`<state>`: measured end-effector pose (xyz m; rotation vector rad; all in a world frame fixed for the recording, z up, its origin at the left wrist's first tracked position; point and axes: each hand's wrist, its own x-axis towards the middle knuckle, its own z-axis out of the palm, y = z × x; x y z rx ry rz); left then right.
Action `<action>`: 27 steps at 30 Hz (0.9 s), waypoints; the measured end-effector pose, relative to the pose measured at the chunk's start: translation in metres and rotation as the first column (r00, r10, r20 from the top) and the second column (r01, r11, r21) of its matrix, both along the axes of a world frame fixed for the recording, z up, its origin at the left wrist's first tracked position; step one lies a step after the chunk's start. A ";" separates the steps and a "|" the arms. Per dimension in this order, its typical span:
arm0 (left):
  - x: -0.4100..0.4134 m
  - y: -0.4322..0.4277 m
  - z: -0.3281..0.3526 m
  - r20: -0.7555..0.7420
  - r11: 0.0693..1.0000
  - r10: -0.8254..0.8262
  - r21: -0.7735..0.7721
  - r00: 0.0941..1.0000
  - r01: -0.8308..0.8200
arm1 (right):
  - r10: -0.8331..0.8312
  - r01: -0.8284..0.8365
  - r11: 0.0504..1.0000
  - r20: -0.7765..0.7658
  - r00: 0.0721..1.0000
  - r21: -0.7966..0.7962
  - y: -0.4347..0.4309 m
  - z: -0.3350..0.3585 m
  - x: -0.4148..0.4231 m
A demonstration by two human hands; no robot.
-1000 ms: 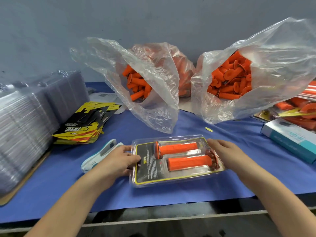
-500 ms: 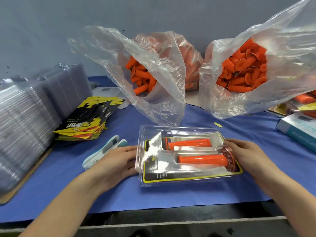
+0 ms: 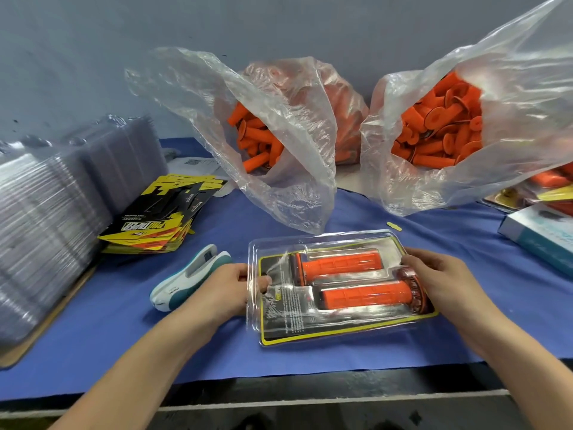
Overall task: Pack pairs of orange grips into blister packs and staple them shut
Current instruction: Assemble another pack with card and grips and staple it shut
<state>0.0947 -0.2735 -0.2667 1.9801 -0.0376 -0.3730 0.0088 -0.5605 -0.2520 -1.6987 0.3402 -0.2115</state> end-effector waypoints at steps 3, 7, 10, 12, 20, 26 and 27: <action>0.000 -0.001 0.001 0.000 1.000 0.002 -0.006 1.000 -0.002 | 0.008 -0.007 1.000 0.013 1.000 -0.002 0.000 0.000 0.000; 0.000 0.002 0.003 -0.056 0.999 -0.013 -0.042 0.998 0.011 | 0.013 -0.012 1.000 0.028 1.000 -0.019 0.000 -0.002 0.001; 0.001 0.003 0.006 -0.184 0.985 -0.006 -0.171 0.983 -0.026 | 0.018 -0.016 0.999 0.045 0.999 -0.051 -0.002 -0.004 0.002; 0.003 0.002 0.009 -0.264 0.964 0.018 -0.251 0.964 -0.087 | 0.023 -0.019 0.997 0.052 0.998 -0.071 -0.003 -0.006 0.003; -0.004 -0.007 0.005 -0.047 0.994 0.019 -0.106 0.999 -0.024 | 0.058 -0.057 0.998 0.018 0.998 -0.027 -0.007 -0.010 0.006; -0.003 -0.005 0.006 -0.059 0.997 -0.015 -0.079 0.998 0.011 | 0.108 -0.114 0.993 -0.183 0.977 -0.023 -0.021 -0.012 0.016; -0.003 -0.005 0.007 -0.072 0.995 -0.025 -0.102 0.997 0.018 | 0.100 -0.105 0.994 -0.198 0.975 -0.017 -0.022 -0.012 0.019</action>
